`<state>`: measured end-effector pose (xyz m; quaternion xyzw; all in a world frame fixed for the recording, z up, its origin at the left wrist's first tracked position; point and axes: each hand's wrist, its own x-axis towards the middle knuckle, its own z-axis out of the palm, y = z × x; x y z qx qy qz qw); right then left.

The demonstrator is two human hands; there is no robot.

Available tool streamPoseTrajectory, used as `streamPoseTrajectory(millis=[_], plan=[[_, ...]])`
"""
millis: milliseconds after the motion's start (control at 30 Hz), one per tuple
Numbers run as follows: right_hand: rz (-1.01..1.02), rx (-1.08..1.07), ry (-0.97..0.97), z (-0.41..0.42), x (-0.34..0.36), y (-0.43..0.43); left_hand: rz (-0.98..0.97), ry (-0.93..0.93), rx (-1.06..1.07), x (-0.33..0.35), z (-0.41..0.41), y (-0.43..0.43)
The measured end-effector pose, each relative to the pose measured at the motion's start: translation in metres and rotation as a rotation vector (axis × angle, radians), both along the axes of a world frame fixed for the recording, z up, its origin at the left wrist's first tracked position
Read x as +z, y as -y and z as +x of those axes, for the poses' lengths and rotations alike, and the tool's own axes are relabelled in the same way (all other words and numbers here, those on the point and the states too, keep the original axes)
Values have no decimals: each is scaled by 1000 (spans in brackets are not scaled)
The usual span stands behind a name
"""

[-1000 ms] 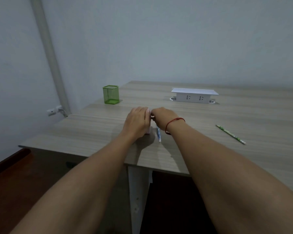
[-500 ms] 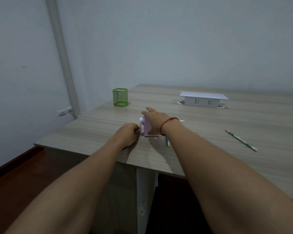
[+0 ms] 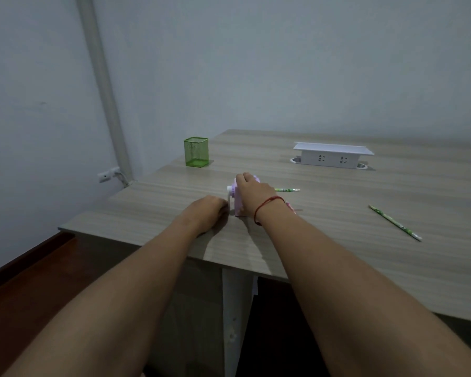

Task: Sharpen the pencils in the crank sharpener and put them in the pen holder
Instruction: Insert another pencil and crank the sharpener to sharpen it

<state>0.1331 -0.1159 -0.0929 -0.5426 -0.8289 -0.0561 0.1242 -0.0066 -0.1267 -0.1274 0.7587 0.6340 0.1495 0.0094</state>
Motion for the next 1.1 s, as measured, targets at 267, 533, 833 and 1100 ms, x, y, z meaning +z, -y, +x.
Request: streamPoseTrajectory(millis=[267, 533, 833, 1100], plan=[[-46, 33, -39, 4, -5, -7, 8, -101, -75, 6, -10, -10], [-40, 0, -5, 3, -4, -8, 131, -248, -41, 35, -8, -39], [-64, -28, 59, -2, 4, -6, 380, -103, -126, 48, -9, -16], [-64, -47, 7, -8, 5, -5, 301, -104, -157, 17, -4, 34]])
